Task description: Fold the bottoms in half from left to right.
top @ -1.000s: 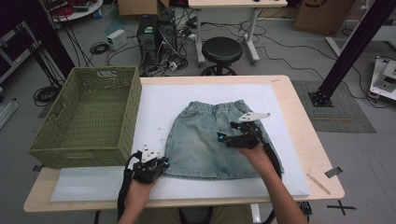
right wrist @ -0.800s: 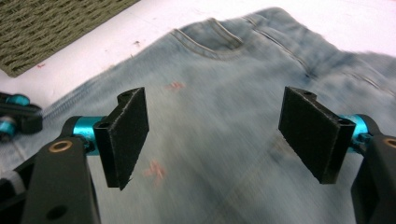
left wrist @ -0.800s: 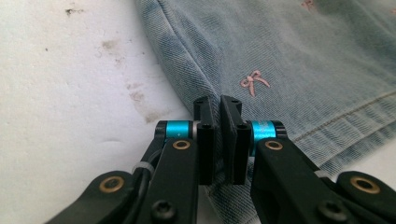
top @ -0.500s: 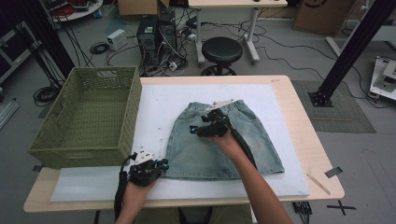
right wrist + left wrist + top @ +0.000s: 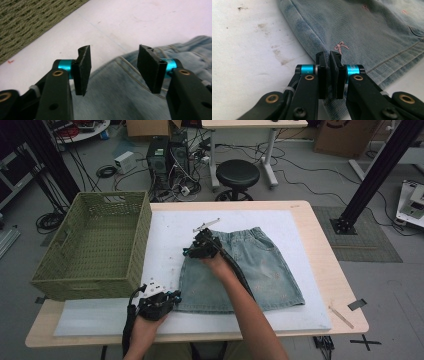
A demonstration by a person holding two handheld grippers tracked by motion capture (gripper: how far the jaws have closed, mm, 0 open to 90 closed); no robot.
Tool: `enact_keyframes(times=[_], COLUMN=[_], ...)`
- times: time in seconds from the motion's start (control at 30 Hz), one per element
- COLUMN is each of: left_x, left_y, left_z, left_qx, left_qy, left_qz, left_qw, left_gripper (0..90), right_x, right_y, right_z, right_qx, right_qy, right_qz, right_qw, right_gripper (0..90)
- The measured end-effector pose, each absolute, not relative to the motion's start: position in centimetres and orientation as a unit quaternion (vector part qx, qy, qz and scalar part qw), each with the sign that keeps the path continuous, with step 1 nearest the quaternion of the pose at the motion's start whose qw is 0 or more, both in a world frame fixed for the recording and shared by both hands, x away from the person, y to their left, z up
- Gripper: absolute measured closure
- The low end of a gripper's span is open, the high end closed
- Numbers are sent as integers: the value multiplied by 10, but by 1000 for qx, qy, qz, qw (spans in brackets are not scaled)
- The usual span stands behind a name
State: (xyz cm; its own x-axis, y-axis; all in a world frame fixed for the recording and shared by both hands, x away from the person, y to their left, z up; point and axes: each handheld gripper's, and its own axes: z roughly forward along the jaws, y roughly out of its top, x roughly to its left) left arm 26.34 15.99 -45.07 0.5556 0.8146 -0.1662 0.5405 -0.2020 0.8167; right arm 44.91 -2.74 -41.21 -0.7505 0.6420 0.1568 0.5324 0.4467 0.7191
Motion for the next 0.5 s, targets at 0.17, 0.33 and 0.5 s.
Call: enact_keyframes(times=[0.17, 0.33, 0.5], left_x=[262, 261, 260], left_y=[159, 159, 159], left_z=[-451, -451, -451], left_qx=[760, 760, 759], left_qy=[445, 444, 442], left_qz=[154, 157, 160], left_qw=[448, 449, 450], left_gripper=[853, 853, 854], right_x=[449, 448, 445], right_y=[-15, -12, -10], right_z=[-416, -419, -421], right_qx=[348, 356, 344], right_qy=[859, 859, 864], right_qz=[366, 356, 352], right_qw=[84, 97, 108], right_gripper=[631, 762, 900])
